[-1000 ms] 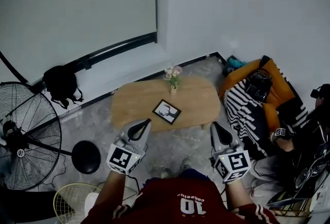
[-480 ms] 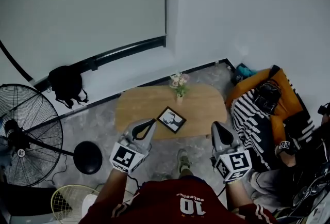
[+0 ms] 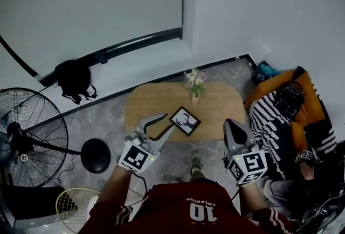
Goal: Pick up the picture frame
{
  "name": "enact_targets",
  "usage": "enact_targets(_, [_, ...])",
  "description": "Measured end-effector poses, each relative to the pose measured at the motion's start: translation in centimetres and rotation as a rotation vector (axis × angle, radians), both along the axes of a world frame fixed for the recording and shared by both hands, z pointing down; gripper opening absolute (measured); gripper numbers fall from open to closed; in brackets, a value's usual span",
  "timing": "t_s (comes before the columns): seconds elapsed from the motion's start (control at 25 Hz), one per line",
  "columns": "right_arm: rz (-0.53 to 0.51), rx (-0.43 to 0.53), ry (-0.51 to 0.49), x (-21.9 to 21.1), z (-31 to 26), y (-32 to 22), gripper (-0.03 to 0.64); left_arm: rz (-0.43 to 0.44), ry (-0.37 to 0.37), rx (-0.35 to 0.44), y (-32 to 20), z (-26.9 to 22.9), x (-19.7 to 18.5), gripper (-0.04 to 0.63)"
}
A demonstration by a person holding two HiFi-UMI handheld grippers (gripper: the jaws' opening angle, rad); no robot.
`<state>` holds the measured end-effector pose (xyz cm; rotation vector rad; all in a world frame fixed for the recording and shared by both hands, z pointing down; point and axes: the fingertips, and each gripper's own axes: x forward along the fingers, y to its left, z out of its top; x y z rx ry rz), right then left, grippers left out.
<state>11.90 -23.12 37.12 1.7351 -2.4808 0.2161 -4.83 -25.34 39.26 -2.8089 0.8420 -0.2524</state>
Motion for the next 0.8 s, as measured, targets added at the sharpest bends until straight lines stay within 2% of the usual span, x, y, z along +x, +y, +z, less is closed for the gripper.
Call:
enact_targets(0.16, [-0.003, -0.017, 0.003, 0.3, 1.3, -0.5, 0.0, 0.06, -0.116, 0.027, -0.9, 3.3, 0.7, 0.137])
enact_targets(0.36, [-0.005, -0.051, 0.01, 0.7, 3.4, -1.8, 0.0, 0.161, -0.347, 0.035, -2.9, 10.5, 1.1, 0.137])
enact_targets(0.56, [0.022, -0.094, 0.019, 2.2, 5.7, -2.6, 0.0, 0.266, -0.538, 0.06, -3.9, 17.8, 2.1, 0.137])
enact_targets(0.8, [0.061, -0.137, 0.012, 4.7, 8.6, -3.2, 0.0, 0.381, -0.657, 0.057, -4.4, 25.2, 4.1, 0.137])
